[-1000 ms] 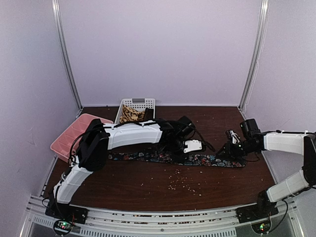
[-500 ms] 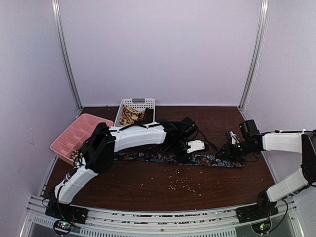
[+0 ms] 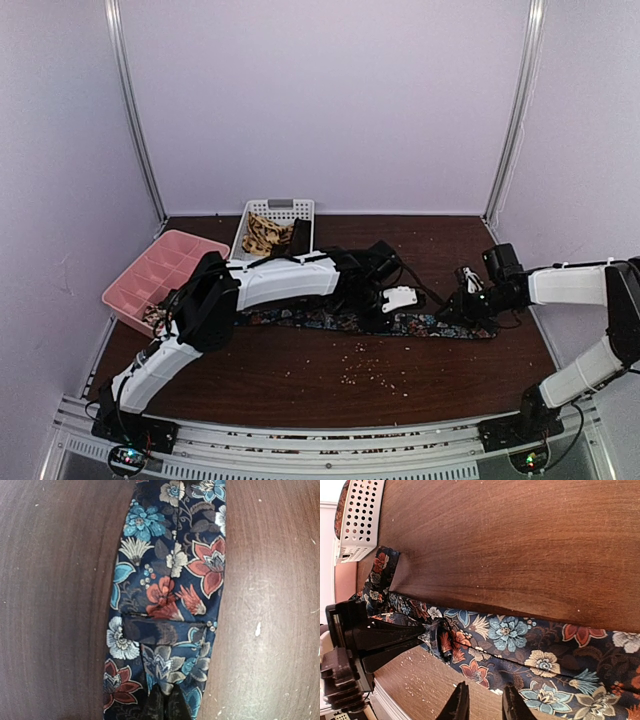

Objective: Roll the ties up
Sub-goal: Tie the tie at the center of the board.

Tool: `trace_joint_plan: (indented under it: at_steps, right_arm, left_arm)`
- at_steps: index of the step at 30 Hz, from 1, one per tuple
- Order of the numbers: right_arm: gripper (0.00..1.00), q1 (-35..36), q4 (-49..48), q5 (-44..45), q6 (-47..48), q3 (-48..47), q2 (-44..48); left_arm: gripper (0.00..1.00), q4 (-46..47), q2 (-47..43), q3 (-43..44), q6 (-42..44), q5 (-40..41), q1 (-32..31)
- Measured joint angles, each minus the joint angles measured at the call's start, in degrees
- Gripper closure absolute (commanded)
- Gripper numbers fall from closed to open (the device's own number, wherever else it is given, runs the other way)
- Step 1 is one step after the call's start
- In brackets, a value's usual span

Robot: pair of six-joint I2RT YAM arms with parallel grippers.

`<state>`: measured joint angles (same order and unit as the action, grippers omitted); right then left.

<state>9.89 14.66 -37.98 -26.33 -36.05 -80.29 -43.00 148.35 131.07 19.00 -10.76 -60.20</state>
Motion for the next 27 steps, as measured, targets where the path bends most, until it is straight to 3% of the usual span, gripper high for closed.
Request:
trace_joint_plan:
  at_steps: [17, 27]
  right_arm:
    - [0.76, 4.26, -8.37, -3.41, -6.19, -2.19, -11.78]
    - [0.8, 5.29, -13.64, -6.01, -9.9, -2.27, -13.62]
  left_arm:
    - [1.0, 5.49, 0.2, -0.02, -2.89, -1.51, -0.02]
    - [1.0, 6.12, 0.2, -0.09, -2.99, -2.23, 0.0]
